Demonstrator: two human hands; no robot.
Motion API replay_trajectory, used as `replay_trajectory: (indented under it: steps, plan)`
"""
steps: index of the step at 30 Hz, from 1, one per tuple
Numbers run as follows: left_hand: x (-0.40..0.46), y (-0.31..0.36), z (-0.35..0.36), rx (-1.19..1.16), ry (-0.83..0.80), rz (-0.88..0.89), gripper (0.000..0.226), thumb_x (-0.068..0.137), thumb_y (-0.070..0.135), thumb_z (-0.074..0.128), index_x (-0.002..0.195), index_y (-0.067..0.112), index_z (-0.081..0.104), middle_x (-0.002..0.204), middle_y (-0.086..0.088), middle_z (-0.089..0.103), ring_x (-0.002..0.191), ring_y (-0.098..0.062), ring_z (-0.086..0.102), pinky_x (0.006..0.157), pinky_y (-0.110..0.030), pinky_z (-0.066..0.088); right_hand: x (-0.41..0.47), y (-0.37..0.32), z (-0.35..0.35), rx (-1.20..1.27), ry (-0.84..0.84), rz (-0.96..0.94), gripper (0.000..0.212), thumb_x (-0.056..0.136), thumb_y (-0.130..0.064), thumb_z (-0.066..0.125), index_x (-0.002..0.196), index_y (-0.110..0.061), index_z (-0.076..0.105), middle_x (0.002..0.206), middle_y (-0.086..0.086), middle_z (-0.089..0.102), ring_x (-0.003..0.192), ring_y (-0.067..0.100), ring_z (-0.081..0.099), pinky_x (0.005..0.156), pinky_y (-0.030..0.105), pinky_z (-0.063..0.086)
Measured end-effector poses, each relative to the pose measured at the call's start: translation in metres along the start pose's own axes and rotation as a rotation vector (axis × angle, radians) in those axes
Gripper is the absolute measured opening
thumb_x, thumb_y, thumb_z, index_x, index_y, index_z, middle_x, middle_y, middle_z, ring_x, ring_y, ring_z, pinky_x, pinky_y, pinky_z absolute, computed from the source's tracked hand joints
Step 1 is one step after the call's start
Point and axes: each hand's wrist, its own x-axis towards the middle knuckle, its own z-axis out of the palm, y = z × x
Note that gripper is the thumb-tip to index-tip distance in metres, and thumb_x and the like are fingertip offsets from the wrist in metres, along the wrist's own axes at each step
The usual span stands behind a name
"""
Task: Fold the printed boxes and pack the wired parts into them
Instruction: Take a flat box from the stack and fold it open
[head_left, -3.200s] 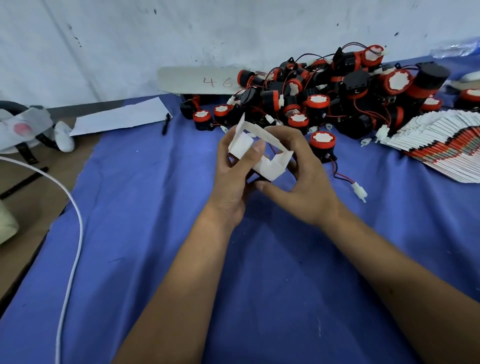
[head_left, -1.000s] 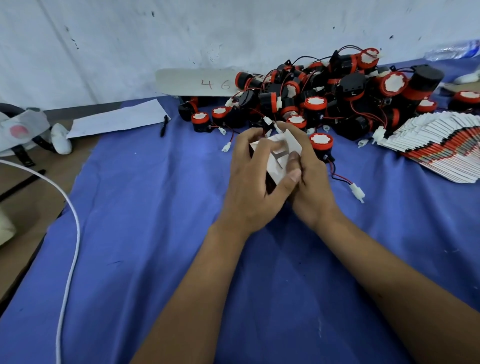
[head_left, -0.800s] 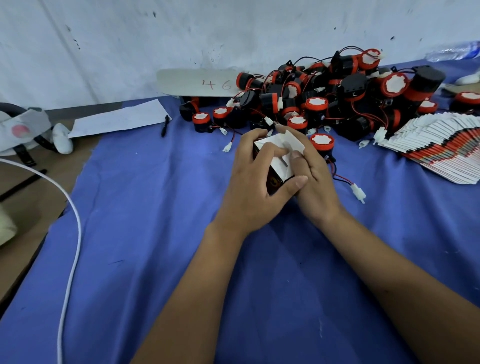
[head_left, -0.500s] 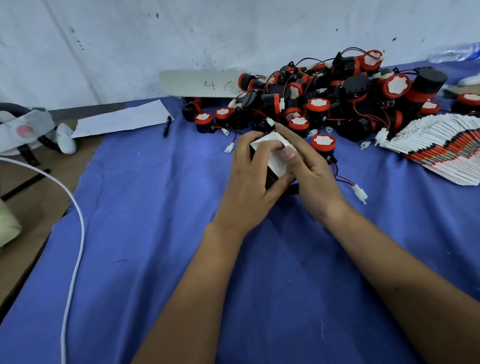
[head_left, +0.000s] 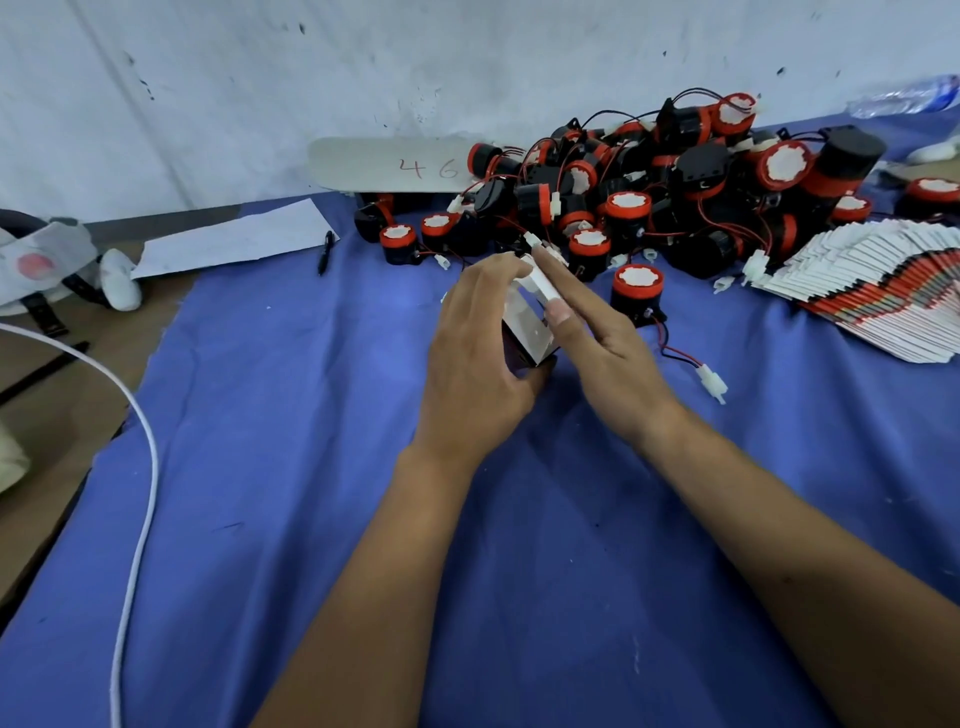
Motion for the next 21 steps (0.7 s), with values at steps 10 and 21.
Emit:
replay_trajectory:
  steps: [10,21]
  plan:
    - [0.003,0.007,0.008,0.039,0.002,0.127,0.036,0.079,0.012,0.082,0.111,0.009,0.068,0.138,-0.005,0.059,0.13,-0.025,0.055,0.108,-0.031,0.043,0.002,0.005,-0.004,0.034,0.178,0.026,0.045,0.104,-0.022,0.058,0.148,-0.029,0.049,0.12,0.002,0.07,0.111,0.016,0.068,0.093,0.038,0.058]
    - [0.002,0.009,0.005,0.009,0.018,0.123,0.038,0.086,0.016,0.076,0.12,0.018,0.058,0.122,0.012,0.061,0.117,-0.026,0.051,0.099,-0.035,0.045,0.001,-0.001,-0.004,0.257,0.061,0.058,0.041,0.109,-0.02,0.042,0.149,-0.027,0.048,0.151,-0.003,0.052,0.14,0.015,0.048,0.116,0.044,0.042]
